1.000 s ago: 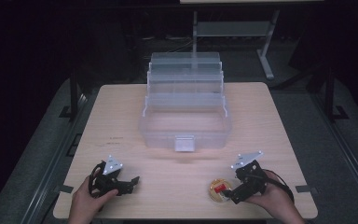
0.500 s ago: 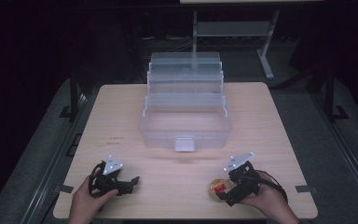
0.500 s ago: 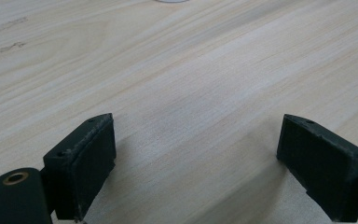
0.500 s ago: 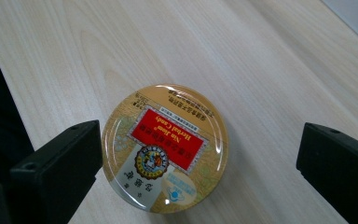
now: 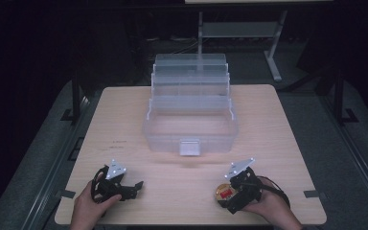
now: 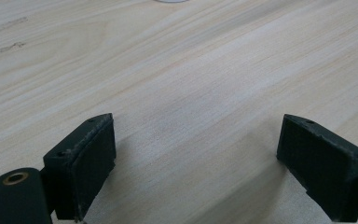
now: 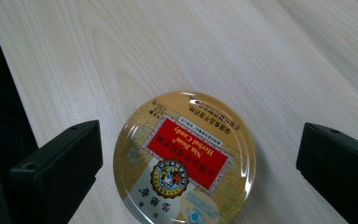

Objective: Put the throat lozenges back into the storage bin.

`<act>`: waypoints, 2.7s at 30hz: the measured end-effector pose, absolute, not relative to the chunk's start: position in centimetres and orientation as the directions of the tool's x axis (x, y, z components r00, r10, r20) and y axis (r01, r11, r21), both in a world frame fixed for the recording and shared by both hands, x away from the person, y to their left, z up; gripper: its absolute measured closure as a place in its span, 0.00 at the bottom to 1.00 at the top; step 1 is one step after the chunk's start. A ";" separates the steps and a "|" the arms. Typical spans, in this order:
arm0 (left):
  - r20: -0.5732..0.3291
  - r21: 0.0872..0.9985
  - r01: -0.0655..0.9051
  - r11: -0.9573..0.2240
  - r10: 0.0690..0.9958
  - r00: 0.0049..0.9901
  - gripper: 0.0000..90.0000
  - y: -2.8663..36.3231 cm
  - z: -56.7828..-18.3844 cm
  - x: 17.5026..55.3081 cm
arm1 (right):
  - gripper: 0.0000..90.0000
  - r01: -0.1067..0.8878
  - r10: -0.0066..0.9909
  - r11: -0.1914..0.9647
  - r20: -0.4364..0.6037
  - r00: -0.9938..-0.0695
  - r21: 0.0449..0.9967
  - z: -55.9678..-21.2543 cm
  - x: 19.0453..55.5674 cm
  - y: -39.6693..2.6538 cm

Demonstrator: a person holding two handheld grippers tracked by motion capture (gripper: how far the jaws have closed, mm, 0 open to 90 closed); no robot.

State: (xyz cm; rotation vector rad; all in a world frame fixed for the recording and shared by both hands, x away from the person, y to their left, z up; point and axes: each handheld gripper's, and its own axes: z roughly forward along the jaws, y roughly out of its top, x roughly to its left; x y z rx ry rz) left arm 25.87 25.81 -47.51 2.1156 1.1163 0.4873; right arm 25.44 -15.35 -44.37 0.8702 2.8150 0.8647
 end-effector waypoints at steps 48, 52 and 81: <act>0.011 0.719 0.570 -0.397 0.827 0.561 0.12 25.8 -47.5 25.9 | 0.22 0.457 0.494 0.750 0.054 -0.868 0.479 -45.3 24.9 -14.8; 0.011 0.719 0.570 -0.397 0.827 0.561 0.12 25.8 -47.5 25.9 | 0.22 0.456 0.496 0.749 0.049 -0.867 0.481 -45.1 24.9 -14.9; 0.009 0.720 0.571 -0.394 0.828 0.560 0.12 25.8 -47.5 25.9 | 0.22 0.495 0.548 0.710 0.050 -0.835 0.501 -43.8 26.4 -17.0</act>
